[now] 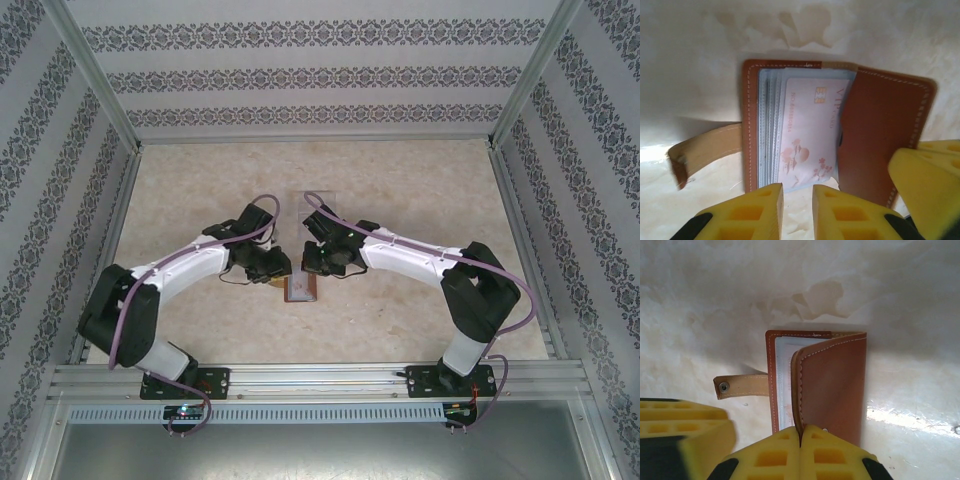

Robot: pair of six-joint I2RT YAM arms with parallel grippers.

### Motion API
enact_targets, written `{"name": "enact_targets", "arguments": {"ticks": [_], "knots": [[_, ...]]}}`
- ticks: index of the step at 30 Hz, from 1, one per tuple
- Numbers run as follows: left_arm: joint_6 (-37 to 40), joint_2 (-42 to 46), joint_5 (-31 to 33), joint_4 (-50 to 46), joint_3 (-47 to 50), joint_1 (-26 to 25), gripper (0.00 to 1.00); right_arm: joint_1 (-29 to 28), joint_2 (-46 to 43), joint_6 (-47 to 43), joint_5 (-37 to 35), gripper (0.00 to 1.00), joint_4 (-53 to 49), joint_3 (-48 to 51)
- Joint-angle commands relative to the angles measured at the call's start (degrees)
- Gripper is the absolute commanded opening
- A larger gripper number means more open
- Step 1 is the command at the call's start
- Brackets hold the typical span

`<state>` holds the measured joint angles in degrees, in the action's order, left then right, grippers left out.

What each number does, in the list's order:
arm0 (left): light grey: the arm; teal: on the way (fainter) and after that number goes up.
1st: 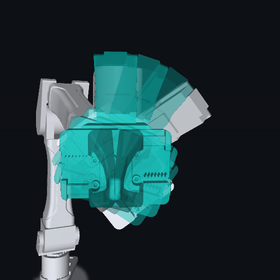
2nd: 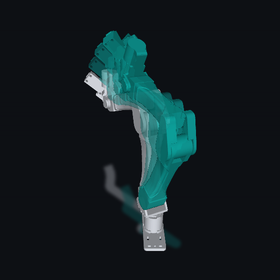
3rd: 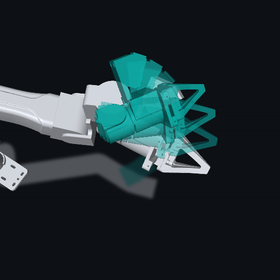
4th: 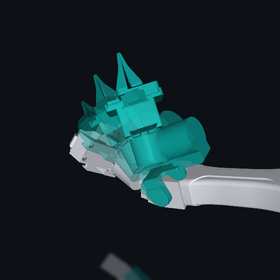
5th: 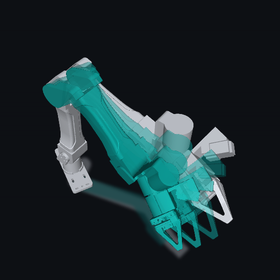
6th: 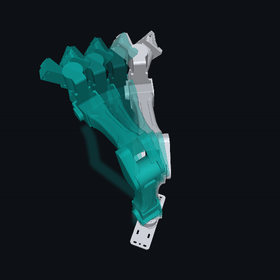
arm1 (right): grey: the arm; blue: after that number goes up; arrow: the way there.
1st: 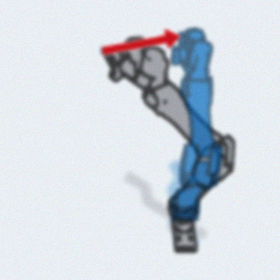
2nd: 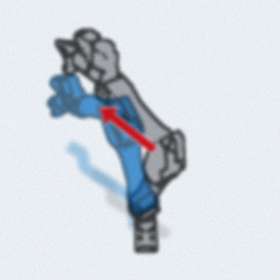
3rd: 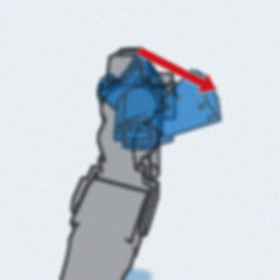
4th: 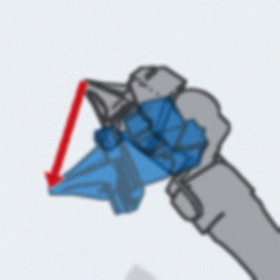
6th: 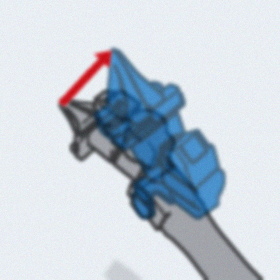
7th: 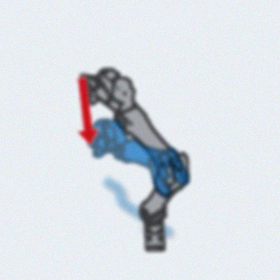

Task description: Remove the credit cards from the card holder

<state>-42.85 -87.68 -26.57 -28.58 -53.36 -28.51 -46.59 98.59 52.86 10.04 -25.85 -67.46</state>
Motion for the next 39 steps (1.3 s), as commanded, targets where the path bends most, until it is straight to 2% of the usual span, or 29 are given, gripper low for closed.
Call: {"name": "enact_targets", "arguments": {"ticks": [1,5,9,14,19,24,27,33,36,39], "knots": [[-1.79,-2.85,-0.49,3.39,0.32,-1.68,0.26,0.62,-1.58,1.18,1.16,0.00,1.06,1.52],[-1.38,-5.75,0.82,4.16,0.36,-2.40,0.34,0.62,-2.14,1.15,1.13,0.00,1.15,2.38],[-0.44,-8.06,2.40,3.53,-0.08,-2.70,0.37,0.68,-2.28,1.08,1.20,0.00,1.06,2.87],[1.27,-10.20,6.08,0.02,-0.80,-2.75,0.36,1.11,-2.71,0.74,1.03,0.00,0.74,3.81],[2.15,-11.79,6.94,-1.18,-0.70,-2.71,0.35,2.83,-3.96,-0.81,0.16,0.01,-1.19,5.36],[2.04,-12.25,6.92,-1.31,-0.51,-2.77,0.33,4.94,-5.25,-4.76,-3.77,0.26,-7.12,6.51],[1.88,-12.44,6.73,-1.30,-0.60,-2.73,0.32,5.41,-4.40,-7.85,-5.83,0.46,-10.16,6.49],[1.48,-12.59,6.77,-1.22,-0.70,-2.79,0.32,4.75,0.52,-13.00,-9.89,0.74,-15.38,4.00],[1.38,-12.51,6.89,-1.44,-0.71,-2.75,0.31,3.55,3.78,-14.48,-13.25,0.86,-18.23,1.67],[1.34,-12.54,7.04,-1.56,-0.77,-2.80,0.31,2.27,7.33,-15.16,-18.57,0.92,-22.38,-1.24]]}}
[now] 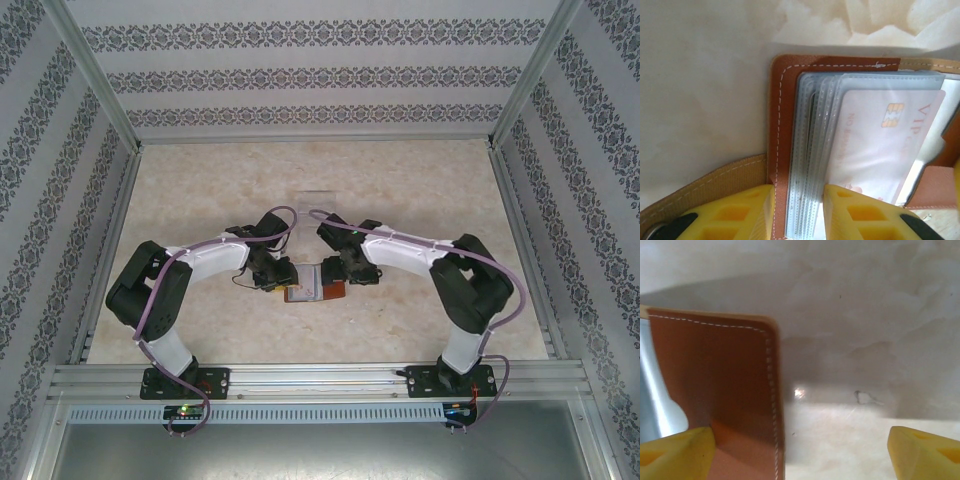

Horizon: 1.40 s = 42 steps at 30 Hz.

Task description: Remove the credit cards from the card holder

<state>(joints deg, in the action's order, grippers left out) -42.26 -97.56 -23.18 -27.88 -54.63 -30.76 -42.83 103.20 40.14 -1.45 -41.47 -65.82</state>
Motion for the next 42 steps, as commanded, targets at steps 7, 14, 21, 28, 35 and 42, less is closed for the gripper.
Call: {"name": "enact_targets", "arguments": {"ticks": [7,14,21,28,35,42], "knots": [[0.59,-2.72,3.66,-2.31,0.41,-0.50,0.29,-3.04,7.37,-3.05,-13.72,0.94,-11.59,-6.37],[0.64,-2.81,3.51,-2.53,0.05,-0.57,0.29,-3.08,3.13,-2.72,-10.85,0.89,-9.62,-6.52],[0.42,-2.55,3.56,-2.32,0.02,-0.51,0.29,-2.96,-2.38,-1.56,-6.71,0.81,-6.57,-6.68],[0.32,-2.43,3.48,-2.18,-0.15,-0.45,0.29,-2.68,-5.78,-1.14,-4.27,0.63,-5.24,-7.53],[0.42,-2.55,3.34,-2.22,-0.24,-0.49,0.27,0.33,-8.91,3.38,11.26,0.35,9.48,-0.88],[0.34,-2.81,3.26,-2.18,-0.36,-0.52,0.26,3.13,-6.43,9.64,25.15,0.31,25.44,6.07]]}}
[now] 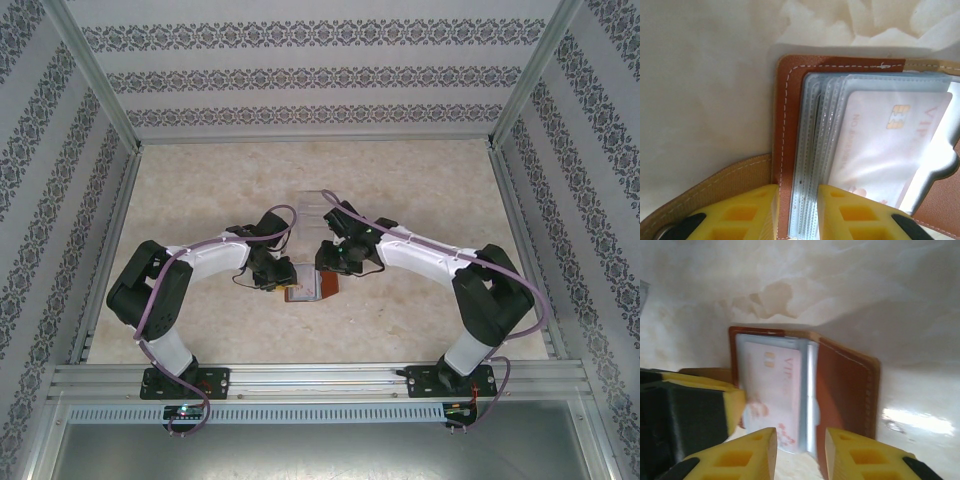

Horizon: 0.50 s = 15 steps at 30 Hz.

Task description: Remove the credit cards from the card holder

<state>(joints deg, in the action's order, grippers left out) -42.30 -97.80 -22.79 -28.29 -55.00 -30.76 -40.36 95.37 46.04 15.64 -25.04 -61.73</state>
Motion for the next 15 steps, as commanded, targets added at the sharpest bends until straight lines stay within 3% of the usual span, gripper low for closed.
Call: {"name": "enact_targets", "arguments": {"ticks": [1,8,15], "knots": [[0.38,-2.65,2.86,-1.70,0.05,-0.45,0.26,0.89,2.02,3.95,8.82,0.30,10.08,2.61],[0.27,-2.97,2.73,-1.46,0.04,-0.52,0.26,2.57,4.64,2.70,10.52,0.26,14.46,6.54],[0.27,-3.10,2.71,-1.33,0.17,-0.50,0.26,3.50,5.52,1.53,12.57,0.28,17.73,9.04]]}}
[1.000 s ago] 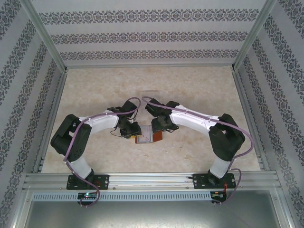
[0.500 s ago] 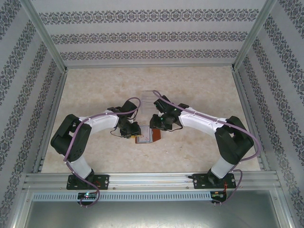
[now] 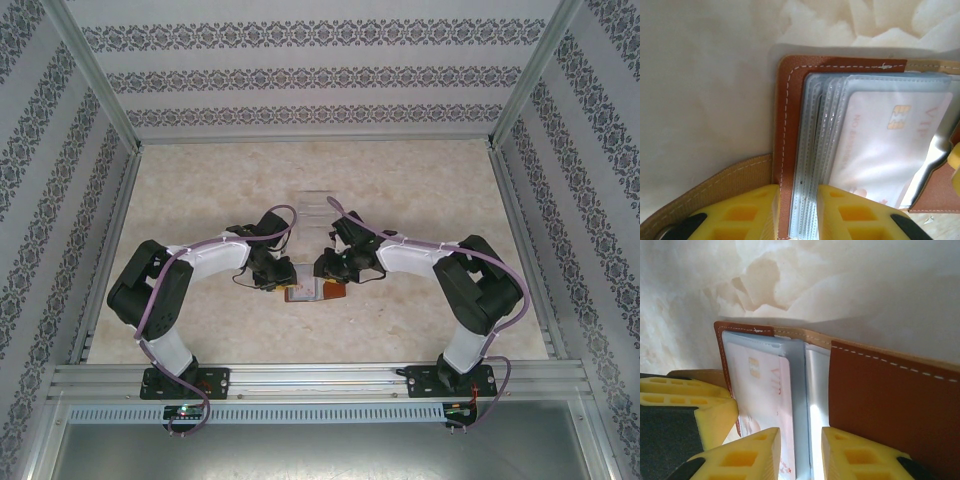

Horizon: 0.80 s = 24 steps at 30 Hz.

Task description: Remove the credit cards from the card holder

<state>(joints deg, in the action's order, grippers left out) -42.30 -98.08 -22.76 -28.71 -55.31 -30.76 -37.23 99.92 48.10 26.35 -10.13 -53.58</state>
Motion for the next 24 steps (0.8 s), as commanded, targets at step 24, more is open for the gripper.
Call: {"name": "enact_targets", "arguments": {"ticks": [24], "knots": [[0.73,-3.73,1.98,-1.00,-0.02,-0.57,0.24,0.49,4.56,1.89,6.20,0.20,11.20,3.75]]}}
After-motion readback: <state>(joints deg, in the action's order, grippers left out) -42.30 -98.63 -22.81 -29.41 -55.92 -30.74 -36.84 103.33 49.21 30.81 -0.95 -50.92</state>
